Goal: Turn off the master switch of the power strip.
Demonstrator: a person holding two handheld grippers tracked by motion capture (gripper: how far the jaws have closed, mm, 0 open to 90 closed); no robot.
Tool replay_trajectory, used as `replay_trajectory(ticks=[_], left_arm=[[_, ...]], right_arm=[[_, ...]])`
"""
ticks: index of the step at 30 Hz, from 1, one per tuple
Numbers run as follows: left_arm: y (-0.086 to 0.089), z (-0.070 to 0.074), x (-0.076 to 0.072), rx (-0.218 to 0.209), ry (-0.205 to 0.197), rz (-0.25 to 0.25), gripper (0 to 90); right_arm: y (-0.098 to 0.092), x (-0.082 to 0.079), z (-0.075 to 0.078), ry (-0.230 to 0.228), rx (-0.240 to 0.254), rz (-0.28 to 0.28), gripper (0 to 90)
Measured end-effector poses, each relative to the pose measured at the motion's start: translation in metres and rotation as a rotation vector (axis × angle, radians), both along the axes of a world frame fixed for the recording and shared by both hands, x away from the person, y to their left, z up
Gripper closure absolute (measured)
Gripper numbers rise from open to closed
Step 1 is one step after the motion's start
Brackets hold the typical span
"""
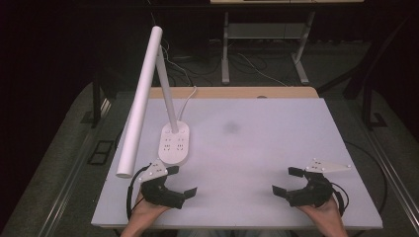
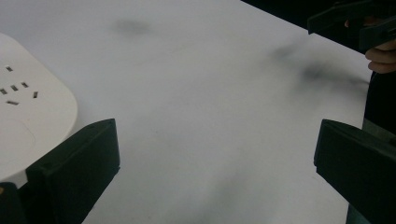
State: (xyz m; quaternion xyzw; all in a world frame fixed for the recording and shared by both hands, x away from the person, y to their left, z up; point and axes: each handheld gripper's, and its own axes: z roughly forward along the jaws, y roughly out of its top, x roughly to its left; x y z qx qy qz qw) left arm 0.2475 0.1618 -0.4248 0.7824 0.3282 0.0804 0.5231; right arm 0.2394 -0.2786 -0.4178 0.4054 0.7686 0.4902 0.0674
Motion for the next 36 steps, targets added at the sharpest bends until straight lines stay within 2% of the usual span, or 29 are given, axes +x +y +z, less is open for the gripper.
replay_trajectory(ticks=[7, 17, 36], left_arm=[[0.001, 0.0, -0.0006, 0.004, 0.015, -0.005, 0.0], [0.0017, 0.0005, -0.0017, 0.018, 0.012, -0.008, 0.0], [0.004, 0.0068, -0.0038, 0.01, 0.003, -0.011, 0.0]], right_arm=[[-0.0003, -0.0002, 0.0001, 0.004, -0.005, 0.002, 0.1], [-0.0005, 0.001, -0.0002, 0.011, -0.015, 0.007, 0.1], [-0.0013, -0.0002, 0.0004, 0.019, -0.028, 0.022, 0.1]])
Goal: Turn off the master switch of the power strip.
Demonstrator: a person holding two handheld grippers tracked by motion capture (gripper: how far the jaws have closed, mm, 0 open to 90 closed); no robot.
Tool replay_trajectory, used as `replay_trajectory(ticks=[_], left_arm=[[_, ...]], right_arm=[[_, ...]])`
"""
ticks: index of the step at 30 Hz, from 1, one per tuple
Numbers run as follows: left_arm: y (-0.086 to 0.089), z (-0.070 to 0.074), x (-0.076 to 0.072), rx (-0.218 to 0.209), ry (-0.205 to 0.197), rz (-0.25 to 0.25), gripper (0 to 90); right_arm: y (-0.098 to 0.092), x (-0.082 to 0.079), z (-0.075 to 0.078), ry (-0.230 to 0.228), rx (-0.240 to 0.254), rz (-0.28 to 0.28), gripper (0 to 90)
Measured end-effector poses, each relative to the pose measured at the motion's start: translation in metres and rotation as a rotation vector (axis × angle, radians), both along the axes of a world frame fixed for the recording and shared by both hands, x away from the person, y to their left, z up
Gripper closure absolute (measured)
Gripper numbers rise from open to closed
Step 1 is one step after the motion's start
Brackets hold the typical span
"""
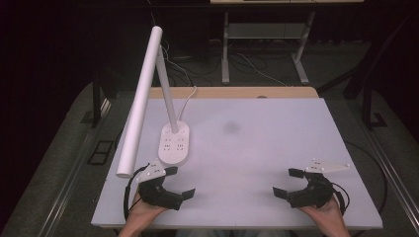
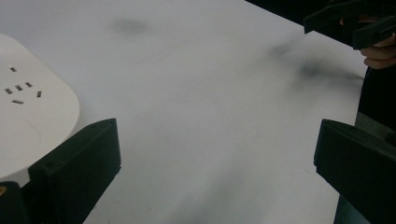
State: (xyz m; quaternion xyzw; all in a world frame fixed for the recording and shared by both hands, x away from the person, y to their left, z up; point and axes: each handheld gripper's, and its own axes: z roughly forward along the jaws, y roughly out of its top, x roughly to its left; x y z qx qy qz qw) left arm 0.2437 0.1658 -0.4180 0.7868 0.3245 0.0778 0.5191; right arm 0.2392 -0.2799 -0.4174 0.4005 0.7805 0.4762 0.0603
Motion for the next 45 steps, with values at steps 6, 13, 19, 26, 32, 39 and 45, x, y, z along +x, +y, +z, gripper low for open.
replay_trajectory(ticks=[6, 13, 19, 26, 32, 39, 45], left_arm=[[0.003, 0.003, 0.001, 0.0, -0.001, -0.002, 0.0], [0.007, 0.008, 0.004, 0.011, 0.004, 0.0, 0.0], [0.01, 0.011, 0.007, 0.016, 0.007, 0.002, 0.0], [0.016, 0.017, 0.01, 0.009, 0.011, 0.016, 0.0], [0.024, 0.022, 0.014, -0.001, 0.011, 0.028, 0.0], [0.033, 0.026, 0.021, -0.005, 0.013, 0.051, 0.5], [0.042, 0.031, 0.032, 0.011, 0.013, 0.069, 1.0]], right_arm=[[0.0, 0.0, 0.0, -0.001, -0.002, 0.001, 0.1], [0.0, 0.0, 0.0, -0.002, -0.007, 0.002, 0.2], [0.0, 0.0, -0.001, 0.001, -0.009, 0.001, 0.1], [0.0, 0.0, -0.001, 0.004, -0.011, 0.0, 0.1], [0.0, 0.0, -0.001, 0.004, -0.011, 0.001, 0.1], [0.0, 0.0, -0.001, 0.005, -0.013, 0.0, 0.1], [-0.001, 0.0, -0.002, 0.007, -0.015, -0.003, 0.1]])
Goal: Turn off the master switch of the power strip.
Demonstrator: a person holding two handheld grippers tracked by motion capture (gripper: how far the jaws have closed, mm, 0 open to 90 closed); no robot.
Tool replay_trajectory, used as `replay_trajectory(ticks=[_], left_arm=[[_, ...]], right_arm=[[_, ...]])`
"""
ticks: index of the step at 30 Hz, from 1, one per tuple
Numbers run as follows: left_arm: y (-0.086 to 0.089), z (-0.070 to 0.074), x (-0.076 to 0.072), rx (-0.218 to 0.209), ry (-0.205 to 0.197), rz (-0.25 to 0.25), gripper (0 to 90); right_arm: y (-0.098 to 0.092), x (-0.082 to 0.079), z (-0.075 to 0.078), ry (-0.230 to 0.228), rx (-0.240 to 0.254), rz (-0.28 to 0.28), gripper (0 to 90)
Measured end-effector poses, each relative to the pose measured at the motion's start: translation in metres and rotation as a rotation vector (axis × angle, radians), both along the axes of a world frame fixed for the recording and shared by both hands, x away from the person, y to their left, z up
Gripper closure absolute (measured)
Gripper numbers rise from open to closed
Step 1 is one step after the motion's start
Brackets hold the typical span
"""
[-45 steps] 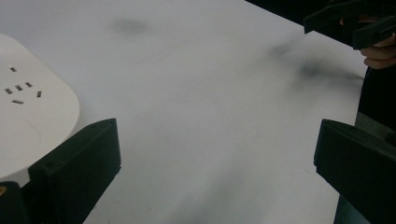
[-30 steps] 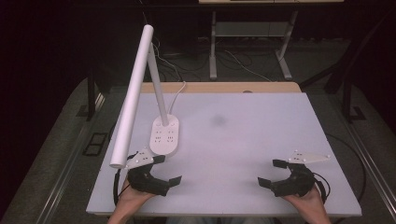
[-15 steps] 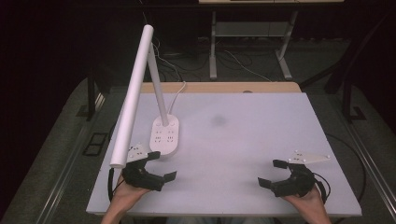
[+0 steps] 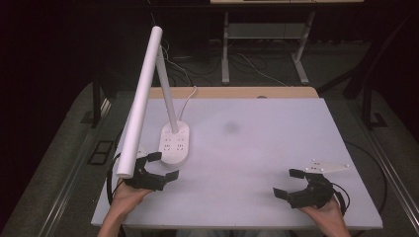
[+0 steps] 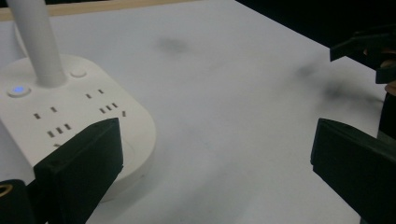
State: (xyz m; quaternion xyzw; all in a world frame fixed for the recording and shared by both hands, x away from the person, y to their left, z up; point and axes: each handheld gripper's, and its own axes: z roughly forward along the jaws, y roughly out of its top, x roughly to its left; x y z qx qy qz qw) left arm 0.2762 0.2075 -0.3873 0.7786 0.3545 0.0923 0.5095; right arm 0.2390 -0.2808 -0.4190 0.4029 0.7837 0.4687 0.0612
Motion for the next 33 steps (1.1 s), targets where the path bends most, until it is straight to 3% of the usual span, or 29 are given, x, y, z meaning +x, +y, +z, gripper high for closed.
replay_trajectory(ticks=[27, 33], left_arm=[[0.015, 0.01, 0.032, -0.005, 0.029, 0.061, 4.7], [0.016, 0.016, 0.044, 0.011, 0.032, 0.069, 5.2]], right_arm=[[0.0, 0.0, 0.0, -0.001, -0.003, -0.003, 0.1], [-0.001, 0.0, 0.0, -0.002, -0.001, -0.009, 0.1]])
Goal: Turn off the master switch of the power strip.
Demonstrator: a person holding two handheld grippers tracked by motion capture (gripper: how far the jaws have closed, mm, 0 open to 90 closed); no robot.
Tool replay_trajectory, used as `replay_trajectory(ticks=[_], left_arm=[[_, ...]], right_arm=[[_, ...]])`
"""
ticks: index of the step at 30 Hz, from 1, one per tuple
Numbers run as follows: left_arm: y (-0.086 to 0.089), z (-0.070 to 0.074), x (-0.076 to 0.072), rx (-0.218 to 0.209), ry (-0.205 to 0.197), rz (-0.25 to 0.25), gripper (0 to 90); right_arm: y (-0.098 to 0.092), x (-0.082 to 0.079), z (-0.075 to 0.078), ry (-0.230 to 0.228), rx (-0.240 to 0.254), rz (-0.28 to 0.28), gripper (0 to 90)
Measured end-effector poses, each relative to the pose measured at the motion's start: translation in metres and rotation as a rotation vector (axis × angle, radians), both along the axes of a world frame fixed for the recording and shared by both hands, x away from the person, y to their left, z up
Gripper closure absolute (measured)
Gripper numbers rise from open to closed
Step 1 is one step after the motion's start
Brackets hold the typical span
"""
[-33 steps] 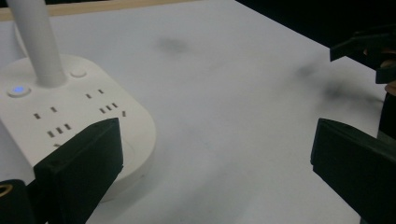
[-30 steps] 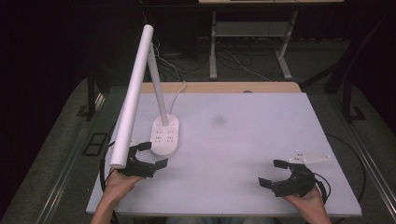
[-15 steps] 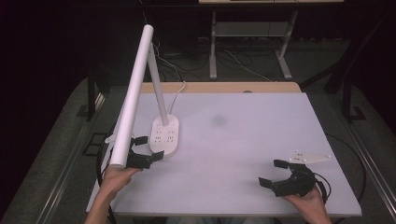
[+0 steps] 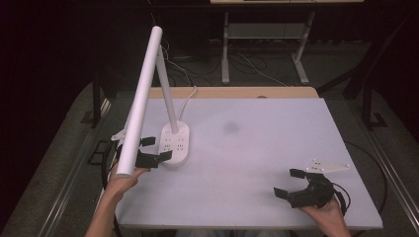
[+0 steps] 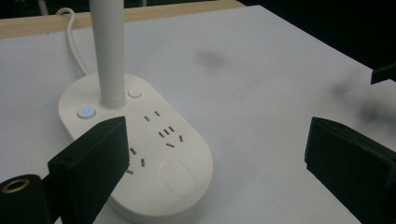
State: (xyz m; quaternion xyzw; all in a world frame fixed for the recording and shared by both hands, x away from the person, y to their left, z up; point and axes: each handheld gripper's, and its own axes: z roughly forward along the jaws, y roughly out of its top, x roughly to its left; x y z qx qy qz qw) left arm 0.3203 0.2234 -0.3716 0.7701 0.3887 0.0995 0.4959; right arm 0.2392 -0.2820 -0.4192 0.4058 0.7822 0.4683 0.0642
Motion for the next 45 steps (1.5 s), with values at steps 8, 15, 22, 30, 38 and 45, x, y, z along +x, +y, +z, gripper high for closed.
replay_trajectory(ticks=[8, 15, 22, 30, 38, 45], left_arm=[[0.002, 0.005, 0.011, 0.002, 0.011, 0.017, 5.9], [0.008, 0.009, 0.022, 0.002, 0.017, 0.038, 7.2], [0.015, 0.015, 0.031, 0.018, 0.014, 0.061, 11.9], [0.022, 0.022, 0.042, 0.018, 0.021, 0.074, 18.9], [0.024, 0.026, 0.052, 0.014, 0.025, 0.084, 23.4], [0.025, 0.023, 0.061, -0.037, 0.044, 0.111, 29.7]], right_arm=[[0.0, 0.0, 0.0, -0.001, 0.0, 0.0, 0.1], [0.0, 0.0, 0.0, -0.001, -0.003, 0.004, 0.1], [0.0, 0.001, -0.001, -0.003, -0.011, 0.005, 0.2], [0.001, 0.001, -0.001, 0.001, -0.014, 0.007, 0.1], [0.001, 0.001, -0.002, 0.001, -0.016, 0.008, 0.2], [0.0, 0.001, -0.002, 0.002, -0.015, 0.006, 0.1]])
